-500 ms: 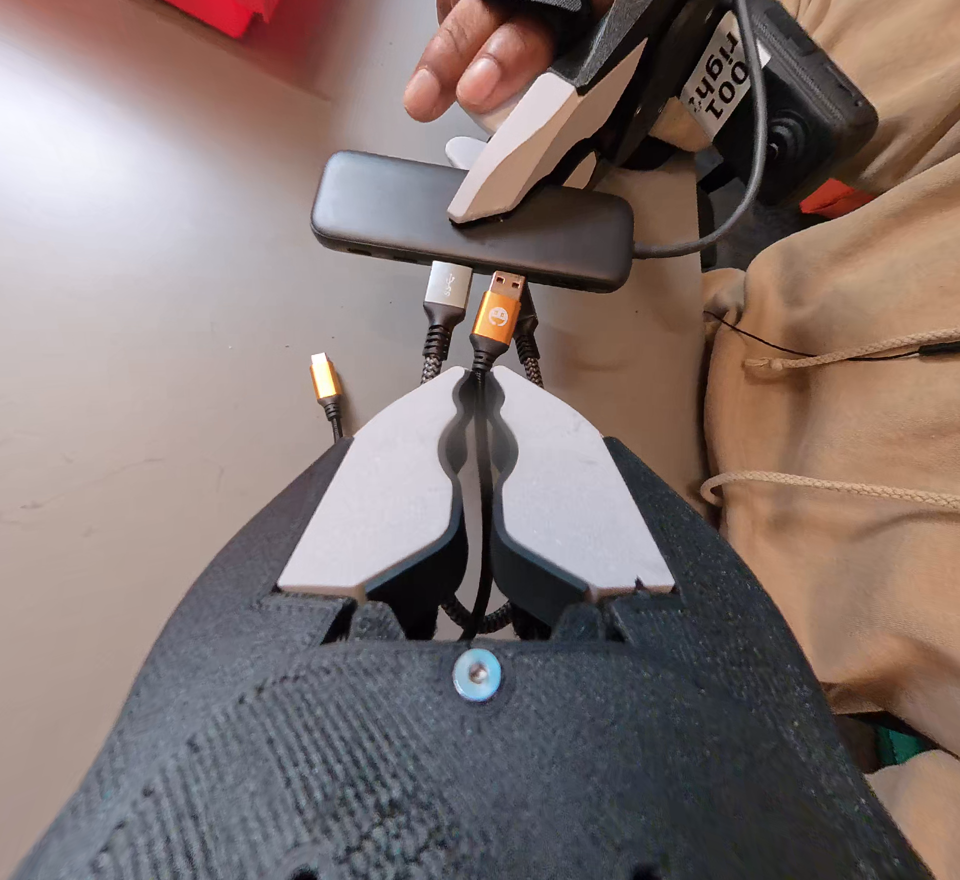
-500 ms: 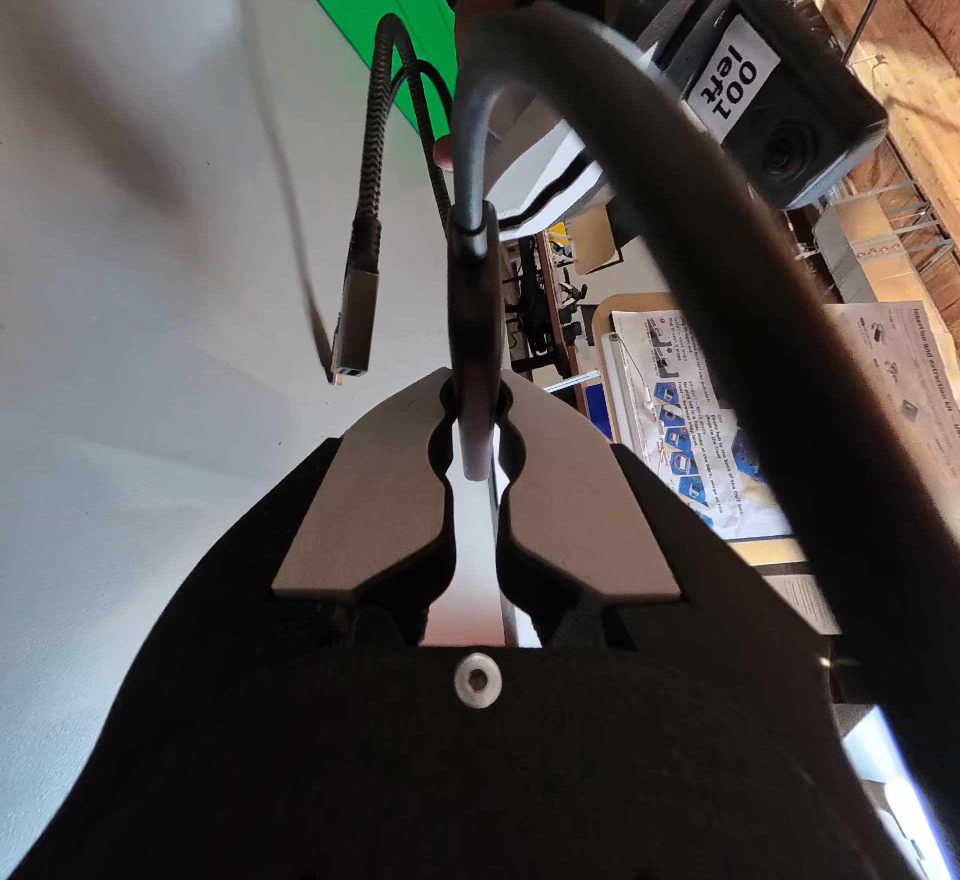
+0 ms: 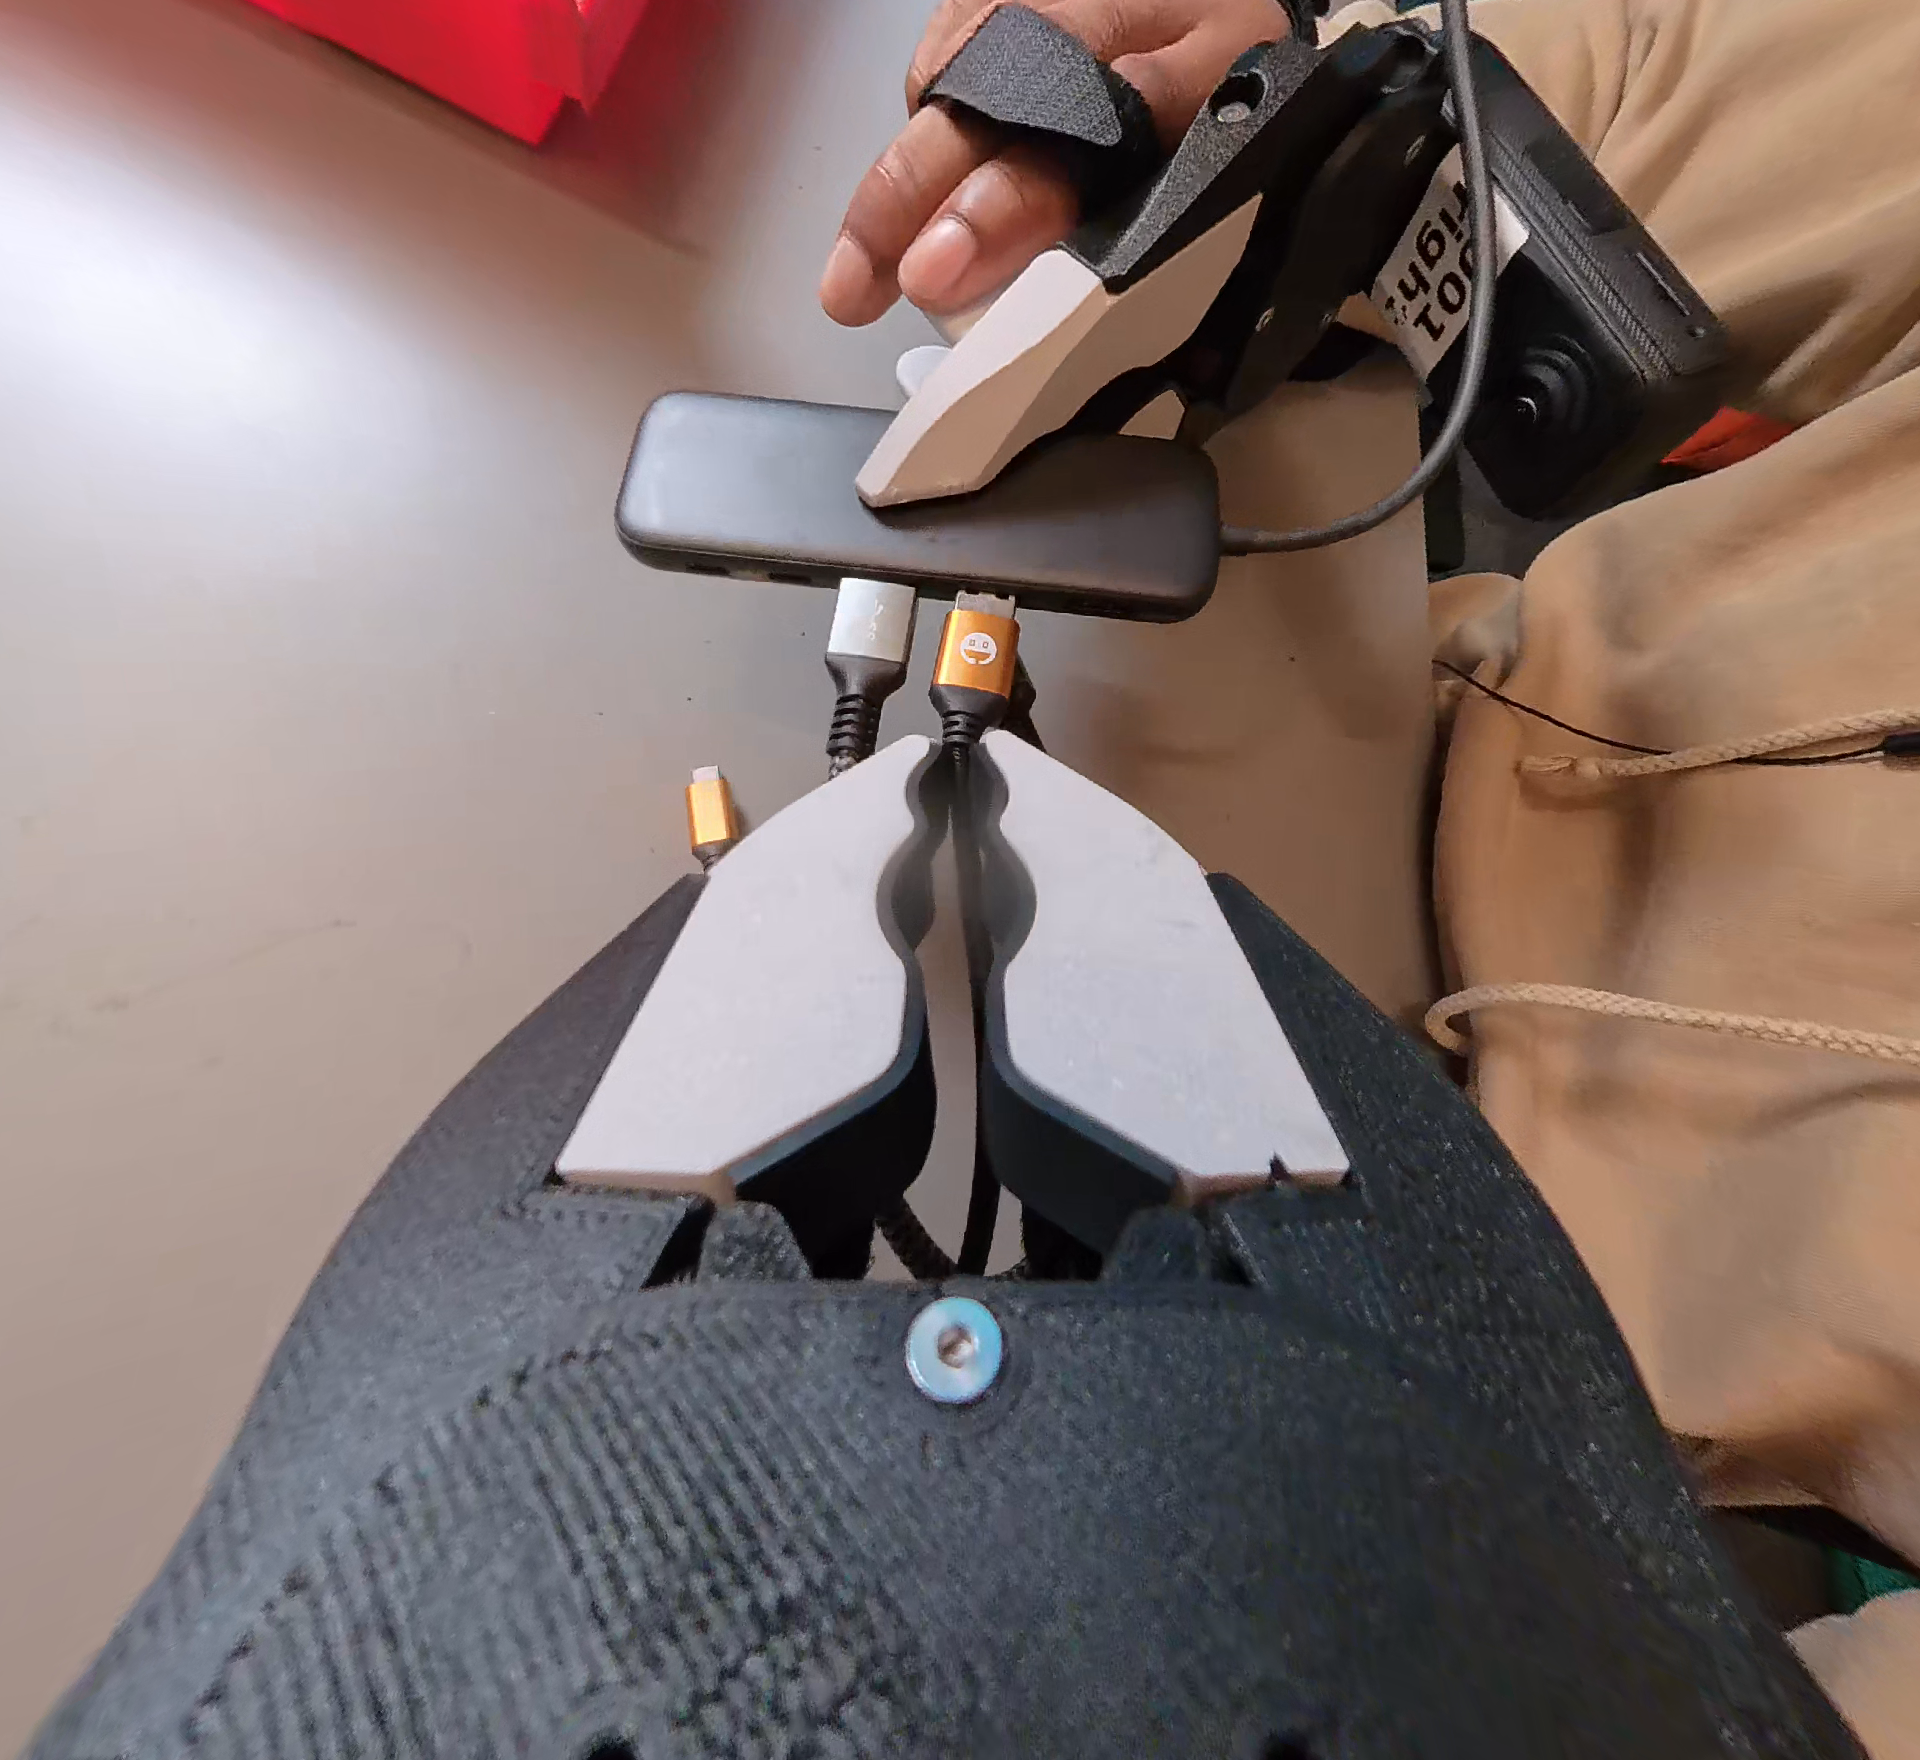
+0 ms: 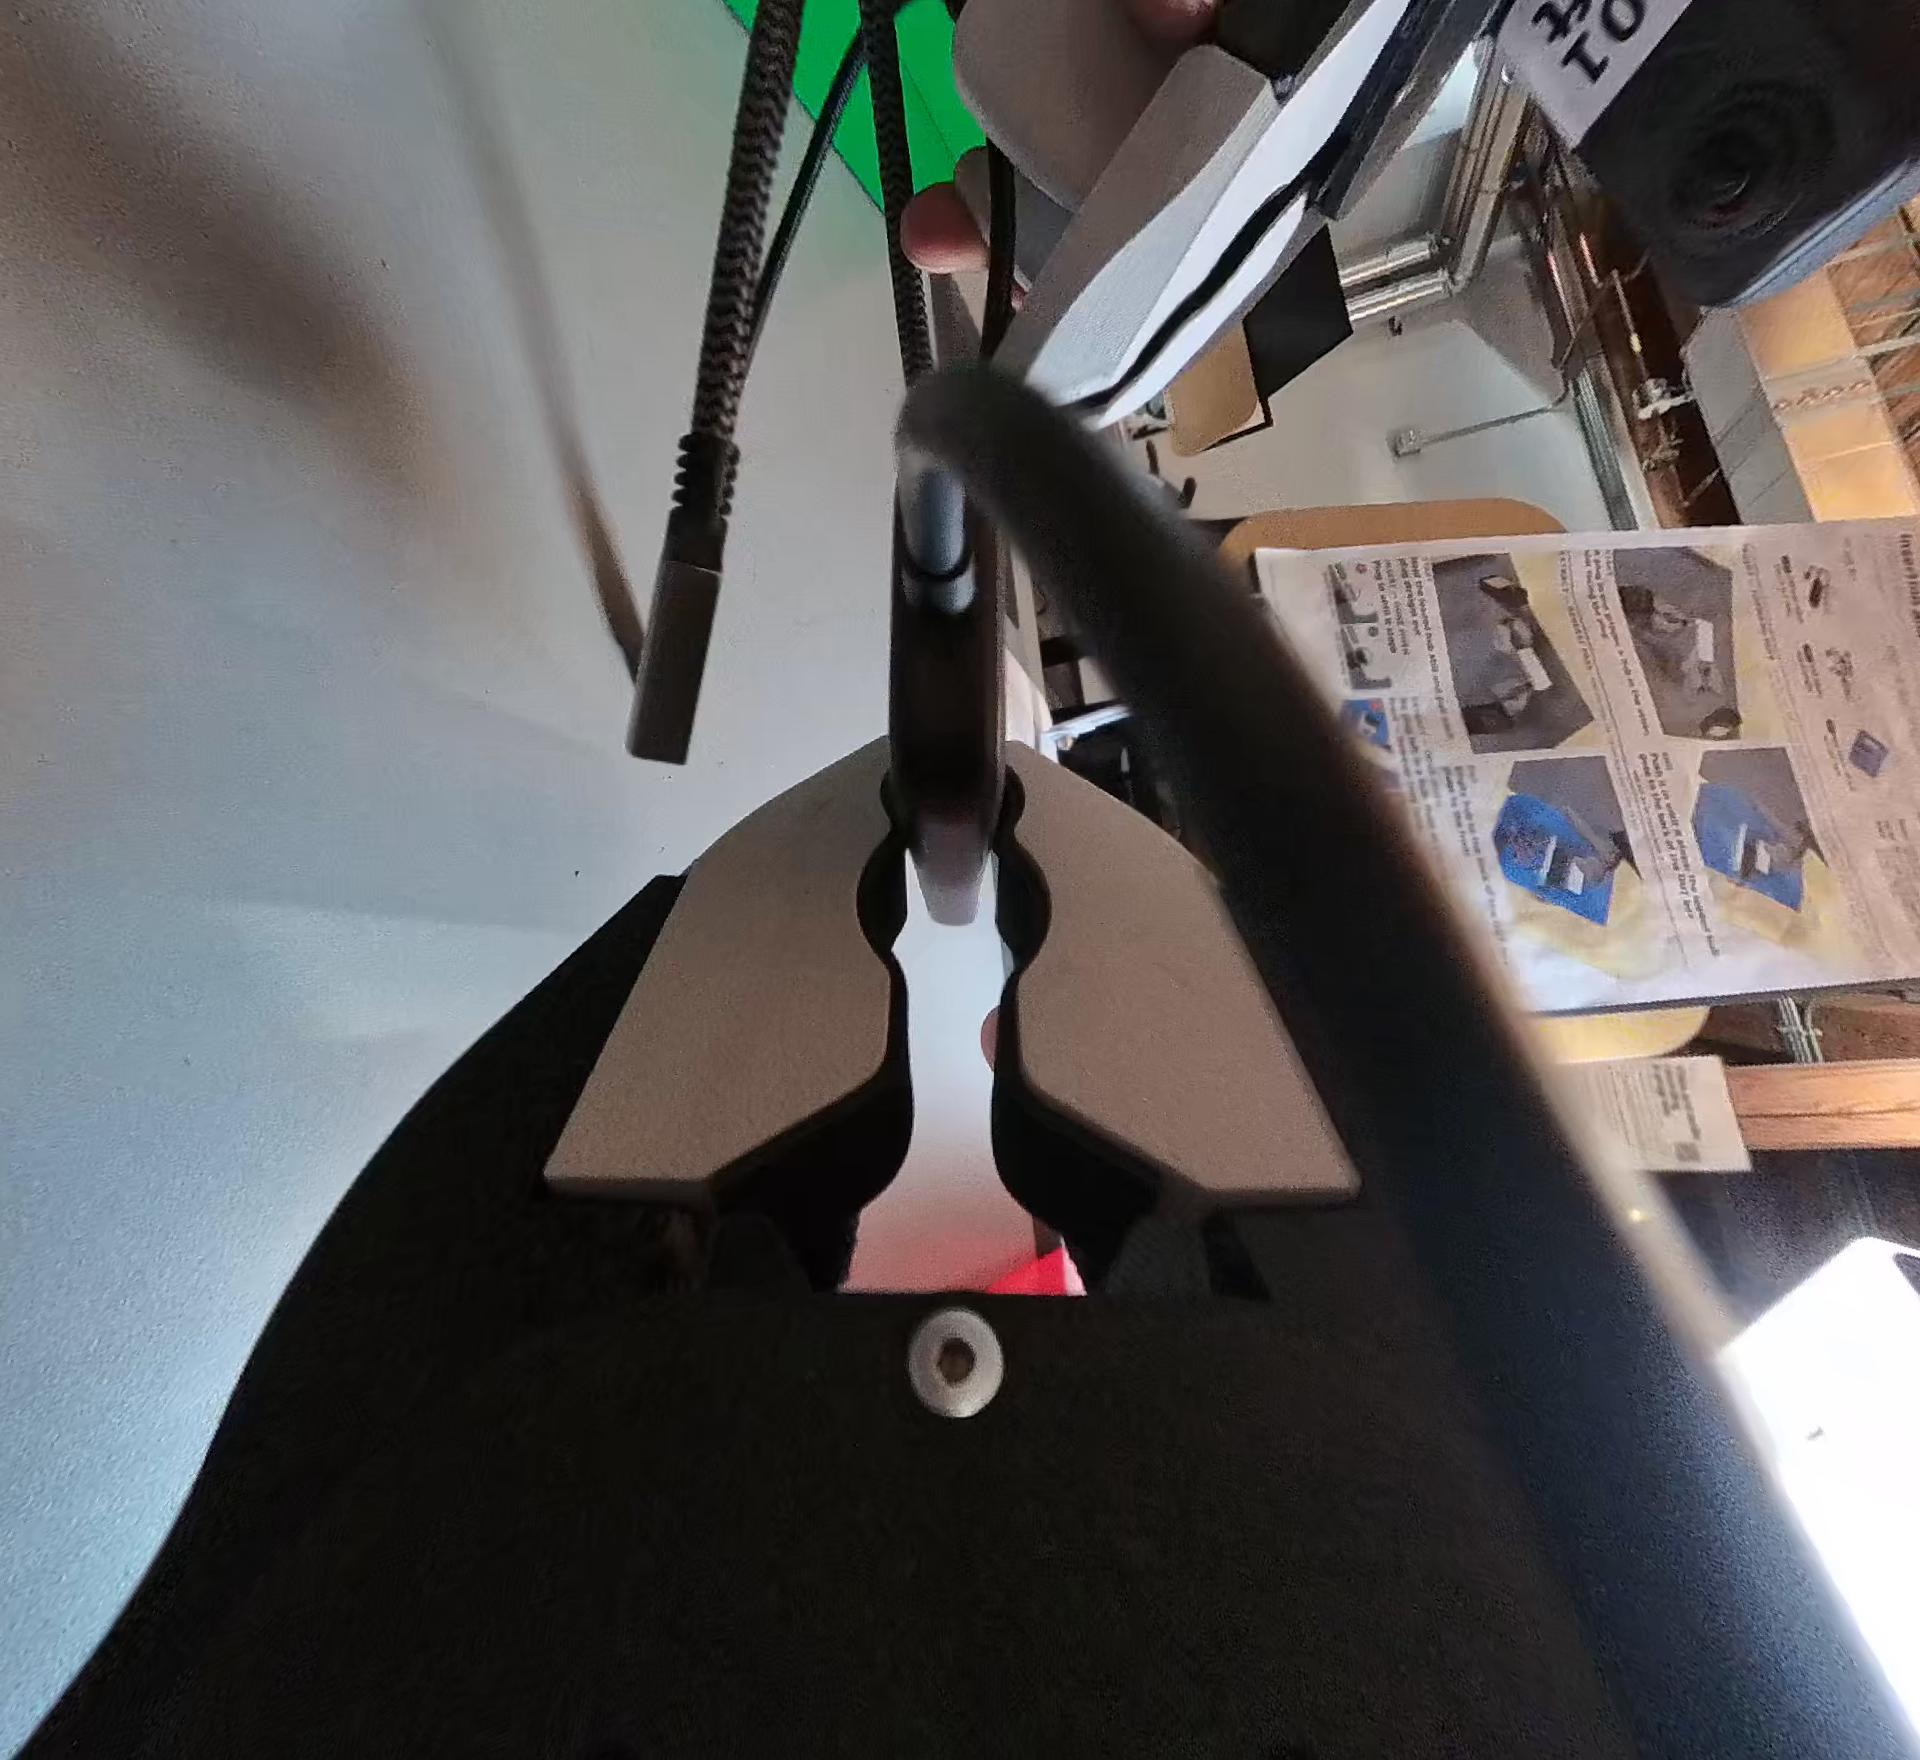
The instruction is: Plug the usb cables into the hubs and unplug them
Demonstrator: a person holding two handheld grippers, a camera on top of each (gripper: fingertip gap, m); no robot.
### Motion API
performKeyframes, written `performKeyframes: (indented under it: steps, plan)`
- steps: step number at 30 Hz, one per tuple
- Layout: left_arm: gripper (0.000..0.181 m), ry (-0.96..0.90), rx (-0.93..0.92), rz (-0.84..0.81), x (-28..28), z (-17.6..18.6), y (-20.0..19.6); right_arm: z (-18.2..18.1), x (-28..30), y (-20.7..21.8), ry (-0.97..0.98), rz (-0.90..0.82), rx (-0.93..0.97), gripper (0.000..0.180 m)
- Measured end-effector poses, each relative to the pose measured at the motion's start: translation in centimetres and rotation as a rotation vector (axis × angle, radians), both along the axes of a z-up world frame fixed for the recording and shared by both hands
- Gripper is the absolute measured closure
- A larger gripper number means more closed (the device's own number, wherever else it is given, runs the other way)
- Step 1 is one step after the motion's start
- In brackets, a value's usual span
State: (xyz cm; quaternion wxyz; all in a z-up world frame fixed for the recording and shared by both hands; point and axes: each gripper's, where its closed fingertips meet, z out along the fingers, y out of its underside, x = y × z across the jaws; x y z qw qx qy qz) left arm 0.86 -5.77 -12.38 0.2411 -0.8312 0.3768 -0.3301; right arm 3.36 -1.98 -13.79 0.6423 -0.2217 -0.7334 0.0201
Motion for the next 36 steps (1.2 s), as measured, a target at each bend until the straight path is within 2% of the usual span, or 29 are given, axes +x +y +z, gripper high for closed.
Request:
performKeyframes:
  steps: [12,16,21,23,27,31,36]
  plan:
    - [0.177,0.010,0.048,0.015,0.7,-0.1,0.5,0.1,-0.2,0.9,0.003,-0.068,-0.030,0.167]
    - [0.176,0.004,0.152,0.019,0.5,0.6,1.2,0.2,-0.2,1.3,0.017,-0.059,-0.103,0.169]
    - [0.157,-0.125,0.401,0.150,-1.7,5.9,3.2,1.0,0.2,0.9,0.070,0.029,-0.441,0.168]
    - [0.157,-0.233,0.486,0.228,-3.6,8.6,3.8,1.6,0.3,0.6,0.093,0.084,-0.605,0.168]
    - [0.157,-0.473,0.482,0.310,-7.0,11.7,3.7,3.3,0.7,-0.5,0.140,0.230,-0.902,0.167]
    - [0.157,-0.584,0.372,0.269,-6.9,10.3,3.7,5.3,1.5,-1.6,0.184,0.404,-1.126,0.167]
    - [0.150,-0.504,0.231,0.052,-1.5,5.2,2.5,7.2,2.4,-1.4,0.248,0.514,-1.312,0.167]
